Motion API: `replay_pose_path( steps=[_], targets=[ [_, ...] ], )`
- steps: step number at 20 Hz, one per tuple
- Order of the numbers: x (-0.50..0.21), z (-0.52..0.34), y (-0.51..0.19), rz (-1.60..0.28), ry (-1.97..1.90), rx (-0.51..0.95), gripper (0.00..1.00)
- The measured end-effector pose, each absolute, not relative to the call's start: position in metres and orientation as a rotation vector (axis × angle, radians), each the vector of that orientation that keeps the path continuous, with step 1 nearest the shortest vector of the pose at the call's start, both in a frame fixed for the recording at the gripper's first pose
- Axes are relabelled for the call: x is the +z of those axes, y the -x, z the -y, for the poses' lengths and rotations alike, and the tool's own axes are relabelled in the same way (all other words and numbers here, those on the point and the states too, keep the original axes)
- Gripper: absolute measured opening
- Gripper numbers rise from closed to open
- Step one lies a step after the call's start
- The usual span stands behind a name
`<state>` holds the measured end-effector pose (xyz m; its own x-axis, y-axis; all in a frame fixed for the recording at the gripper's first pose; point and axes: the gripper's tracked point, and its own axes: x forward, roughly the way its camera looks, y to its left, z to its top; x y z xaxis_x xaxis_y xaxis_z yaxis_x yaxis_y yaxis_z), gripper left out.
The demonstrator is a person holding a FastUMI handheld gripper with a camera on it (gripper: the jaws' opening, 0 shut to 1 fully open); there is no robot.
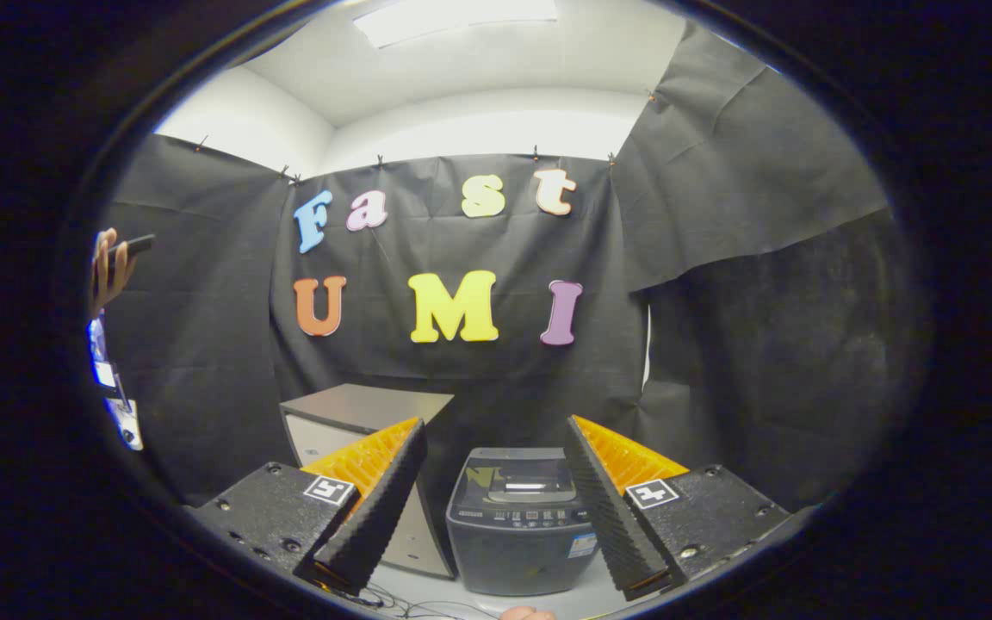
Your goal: Put the clothes into the washing machine and then close the washing machine lid.
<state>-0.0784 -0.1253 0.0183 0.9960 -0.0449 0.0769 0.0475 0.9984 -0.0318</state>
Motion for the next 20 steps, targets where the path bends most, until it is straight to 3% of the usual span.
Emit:
replay_pose_path(
  steps=[20],
  targets=[
    [0.025, 0.139, 0.068, 0.071, 0.017, 0.03, 0.99]
  ],
)
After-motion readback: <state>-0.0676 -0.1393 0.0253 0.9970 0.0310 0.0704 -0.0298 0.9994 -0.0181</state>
